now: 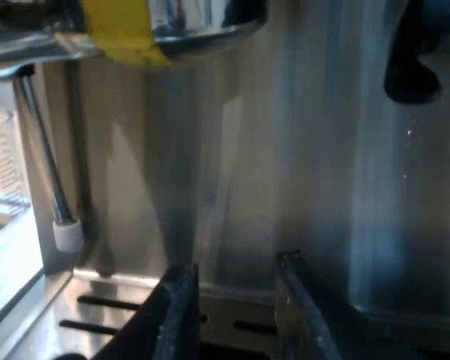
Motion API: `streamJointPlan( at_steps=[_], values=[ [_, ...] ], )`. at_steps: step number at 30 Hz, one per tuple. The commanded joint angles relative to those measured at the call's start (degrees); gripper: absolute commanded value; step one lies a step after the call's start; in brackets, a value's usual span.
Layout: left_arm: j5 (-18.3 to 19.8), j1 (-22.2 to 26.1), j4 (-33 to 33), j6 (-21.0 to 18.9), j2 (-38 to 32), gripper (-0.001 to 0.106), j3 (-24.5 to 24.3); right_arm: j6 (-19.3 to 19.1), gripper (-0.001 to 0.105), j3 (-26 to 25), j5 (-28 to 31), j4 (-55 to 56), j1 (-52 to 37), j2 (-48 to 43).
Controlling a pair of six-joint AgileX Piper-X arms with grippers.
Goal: Put the handle in the coffee machine
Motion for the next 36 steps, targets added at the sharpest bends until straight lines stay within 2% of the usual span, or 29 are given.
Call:
streamJointPlan(
  at_steps=[1,11,18,23,31,36],
  values=[
    [6.9,0.0,-3.3,-0.5,-1.3,0.0,-2.0,-2.0,0.028,-2.5,-0.7,-1.0,-0.2,1.9],
    [6.9,0.0,-3.1,-0.5,-1.3,0.0,-2.0,-8.3,0.028,-8.5,-0.5,-5.1,-0.3,6.1],
    [6.9,0.0,-3.0,-0.5,-1.3,0.0,-2.0,-8.4,0.028,-12.3,-0.3,-4.9,-2.0,7.3],
    [6.9,0.0,-3.0,-0.5,-1.3,0.0,-2.0,-8.4,0.028,-13.7,5.5,-5.5,-2.2,7.3],
    [6.9,0.0,-3.0,-0.5,-1.3,0.0,-2.0,-8.5,0.028,-13.8,4.0,-8.6,-2.2,7.3],
    [6.9,0.0,-3.0,-0.5,-1.3,0.0,-2.0,-10.7,0.028,-13.8,3.8,-10.1,-2.2,7.3]
  ],
)
